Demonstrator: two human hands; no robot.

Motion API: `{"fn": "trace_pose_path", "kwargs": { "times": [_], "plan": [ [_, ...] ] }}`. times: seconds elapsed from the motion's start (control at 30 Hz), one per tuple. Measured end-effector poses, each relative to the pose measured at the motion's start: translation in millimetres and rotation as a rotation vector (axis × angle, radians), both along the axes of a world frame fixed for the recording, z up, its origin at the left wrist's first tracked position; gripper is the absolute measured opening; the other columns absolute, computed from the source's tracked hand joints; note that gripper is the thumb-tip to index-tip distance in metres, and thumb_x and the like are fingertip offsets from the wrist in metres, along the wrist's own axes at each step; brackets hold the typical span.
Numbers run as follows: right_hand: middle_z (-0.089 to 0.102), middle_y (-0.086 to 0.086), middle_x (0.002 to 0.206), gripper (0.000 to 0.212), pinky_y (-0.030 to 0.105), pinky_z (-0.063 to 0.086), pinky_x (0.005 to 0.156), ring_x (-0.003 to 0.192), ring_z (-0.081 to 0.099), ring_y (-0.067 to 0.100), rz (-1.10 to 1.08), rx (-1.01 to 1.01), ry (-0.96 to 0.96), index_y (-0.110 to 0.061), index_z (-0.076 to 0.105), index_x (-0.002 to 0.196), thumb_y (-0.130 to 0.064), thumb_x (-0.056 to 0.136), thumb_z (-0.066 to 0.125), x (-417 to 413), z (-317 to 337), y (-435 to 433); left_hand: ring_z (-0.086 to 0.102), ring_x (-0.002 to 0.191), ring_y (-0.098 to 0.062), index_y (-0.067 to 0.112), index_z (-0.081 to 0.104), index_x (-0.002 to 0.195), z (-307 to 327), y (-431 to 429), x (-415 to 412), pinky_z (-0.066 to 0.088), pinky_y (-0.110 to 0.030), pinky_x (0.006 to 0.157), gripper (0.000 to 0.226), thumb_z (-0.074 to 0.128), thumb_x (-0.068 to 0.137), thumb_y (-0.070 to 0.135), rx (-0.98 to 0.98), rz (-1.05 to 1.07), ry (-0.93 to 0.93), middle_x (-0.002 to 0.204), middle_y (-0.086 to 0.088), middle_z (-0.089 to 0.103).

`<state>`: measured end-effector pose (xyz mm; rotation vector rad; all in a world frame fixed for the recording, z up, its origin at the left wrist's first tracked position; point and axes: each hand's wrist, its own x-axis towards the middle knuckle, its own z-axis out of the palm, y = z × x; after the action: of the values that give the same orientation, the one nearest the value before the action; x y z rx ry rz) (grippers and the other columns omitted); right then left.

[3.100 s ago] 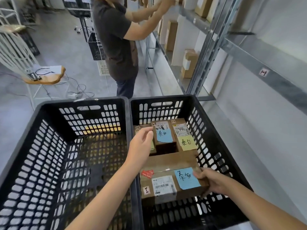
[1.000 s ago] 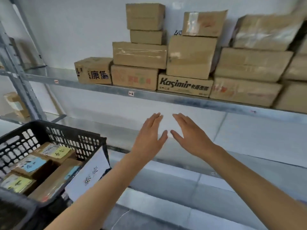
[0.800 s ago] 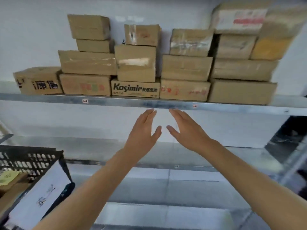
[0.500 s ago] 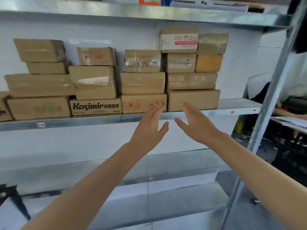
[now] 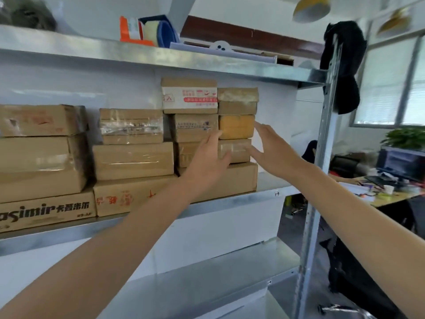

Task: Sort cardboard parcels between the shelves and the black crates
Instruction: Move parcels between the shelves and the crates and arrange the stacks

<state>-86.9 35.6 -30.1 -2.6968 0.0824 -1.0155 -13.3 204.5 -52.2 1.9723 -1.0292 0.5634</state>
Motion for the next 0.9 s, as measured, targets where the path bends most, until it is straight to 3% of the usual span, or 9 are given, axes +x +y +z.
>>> {"fn": "trace_pose_path", "kwargs": {
  "times": [0.13,0.3,0.53,0.77,0.9],
  "plan": [
    [0.035,0.008,0.153,0.063,0.024,0.027,0.1,0.137,0.037,0.023,0.028,0.052,-0.06,-0.018,0.021,0.155,-0.038,0.102,0.048,42.3,31.4,-25.7,0.017,0.151,-0.018,0.013,0.021,0.156,22.3,-36.4,32.7,0.016,-0.029,0.12,0.065,0.054,0.101,0.023,0.023,-0.027,-0.028,0.164,-0.004,0.021],
    [0.041,0.013,0.147,0.054,0.012,0.024,0.089,0.133,0.04,0.022,0.054,0.083,-0.141,-0.012,0.035,0.148,-0.034,0.102,0.051,85.8,59.0,-51.9,0.001,0.153,-0.016,0.008,0.008,0.159,47.5,-76.0,65.2,0.006,-0.029,0.122,0.073,0.051,0.102,0.025,-0.007,0.009,-0.061,0.168,-0.005,0.002],
    [0.028,0.013,0.158,0.072,0.037,0.035,0.108,0.139,0.038,0.029,-0.067,0.126,-0.242,-0.009,0.025,0.153,-0.043,0.098,0.055,136.6,90.9,-84.5,-0.007,0.153,-0.018,0.007,0.001,0.158,50.7,-110.0,91.5,0.003,-0.025,0.113,0.076,0.047,0.102,0.029,-0.058,0.185,-0.189,0.167,-0.006,-0.007],
    [0.039,0.013,0.154,0.078,0.035,0.038,0.106,0.137,0.043,0.028,0.072,0.476,-0.213,-0.009,0.028,0.153,-0.045,0.093,0.062,171.7,94.5,-135.5,-0.015,0.152,-0.017,0.014,-0.006,0.159,41.4,-126.1,95.0,-0.002,-0.028,0.111,0.081,0.047,0.101,0.033,-0.063,0.289,-0.171,0.165,-0.001,-0.023],
    [0.044,0.009,0.151,0.075,0.031,0.041,0.096,0.132,0.049,0.027,0.19,0.541,-0.169,-0.012,0.034,0.151,-0.051,0.092,0.06,182.9,89.5,-156.6,-0.009,0.153,-0.021,0.014,-0.013,0.157,47.4,-138.6,98.5,0.003,-0.03,0.113,0.087,0.049,0.101,0.035,-0.121,0.342,-0.075,0.166,-0.005,-0.014]
  ]
}}
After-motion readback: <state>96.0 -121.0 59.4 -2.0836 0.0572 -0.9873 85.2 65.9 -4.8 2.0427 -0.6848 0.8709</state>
